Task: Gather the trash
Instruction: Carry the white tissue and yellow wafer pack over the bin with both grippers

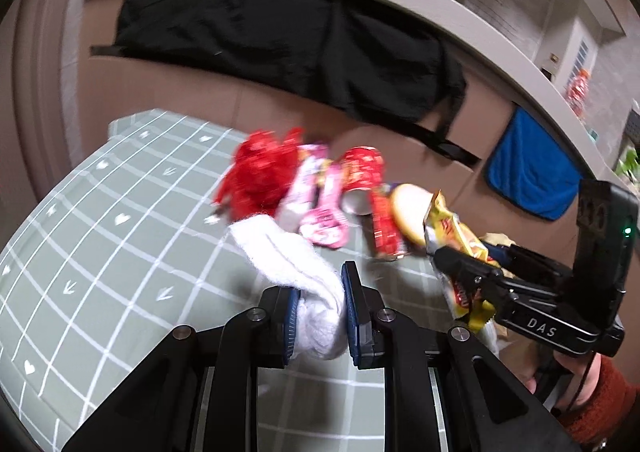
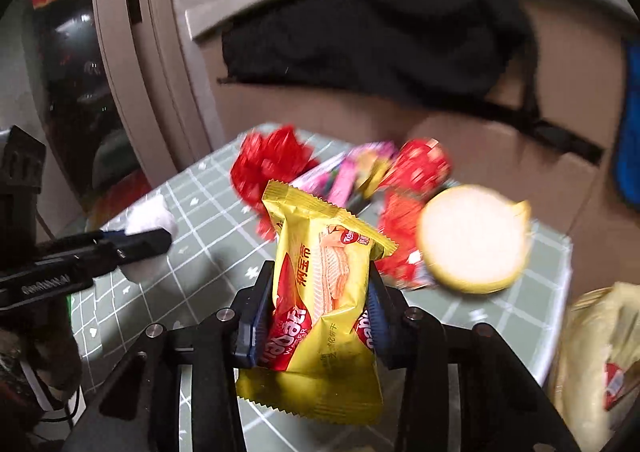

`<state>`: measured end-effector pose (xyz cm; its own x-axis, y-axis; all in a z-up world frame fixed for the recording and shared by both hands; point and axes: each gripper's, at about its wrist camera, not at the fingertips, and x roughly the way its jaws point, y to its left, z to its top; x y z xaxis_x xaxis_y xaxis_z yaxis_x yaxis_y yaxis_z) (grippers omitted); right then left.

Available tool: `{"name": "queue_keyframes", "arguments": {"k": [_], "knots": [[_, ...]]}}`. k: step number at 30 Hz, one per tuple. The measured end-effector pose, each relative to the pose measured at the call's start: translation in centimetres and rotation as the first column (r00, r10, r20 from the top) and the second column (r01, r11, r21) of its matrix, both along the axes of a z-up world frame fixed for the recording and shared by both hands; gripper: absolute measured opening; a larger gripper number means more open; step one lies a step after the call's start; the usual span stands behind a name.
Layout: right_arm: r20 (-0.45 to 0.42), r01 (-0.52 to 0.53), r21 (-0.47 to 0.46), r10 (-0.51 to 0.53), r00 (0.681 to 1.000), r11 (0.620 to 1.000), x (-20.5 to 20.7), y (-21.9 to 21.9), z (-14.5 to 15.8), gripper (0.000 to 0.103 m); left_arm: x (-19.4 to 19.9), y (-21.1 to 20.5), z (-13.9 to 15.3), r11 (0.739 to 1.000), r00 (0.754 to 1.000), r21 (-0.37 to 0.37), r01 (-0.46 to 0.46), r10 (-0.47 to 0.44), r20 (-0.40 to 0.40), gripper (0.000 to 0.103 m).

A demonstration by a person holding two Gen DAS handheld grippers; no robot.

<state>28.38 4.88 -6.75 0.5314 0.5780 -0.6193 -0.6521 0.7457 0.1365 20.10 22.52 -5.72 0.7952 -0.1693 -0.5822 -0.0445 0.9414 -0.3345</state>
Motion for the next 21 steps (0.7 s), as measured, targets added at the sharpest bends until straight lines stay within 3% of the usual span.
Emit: {"name": "queue_keyframes", "arguments": {"k": [12,21], "knots": [[0.167,0.120,0.087,-0.133,0.977,0.989,-0.7,-11.1,4.7,0.039,4.0,-11.9,5.0,0.983,0.984,0.128,0.131,-0.145,0.103,0.020],[0.227,0.295,0.108,-0.313,0.922,0.949,-1.1,-22.3,6.7,0.039,7.8,-23.0,6.3,0.949,0.940,0.143,0.281,-0.302,0.157,0.020]]}}
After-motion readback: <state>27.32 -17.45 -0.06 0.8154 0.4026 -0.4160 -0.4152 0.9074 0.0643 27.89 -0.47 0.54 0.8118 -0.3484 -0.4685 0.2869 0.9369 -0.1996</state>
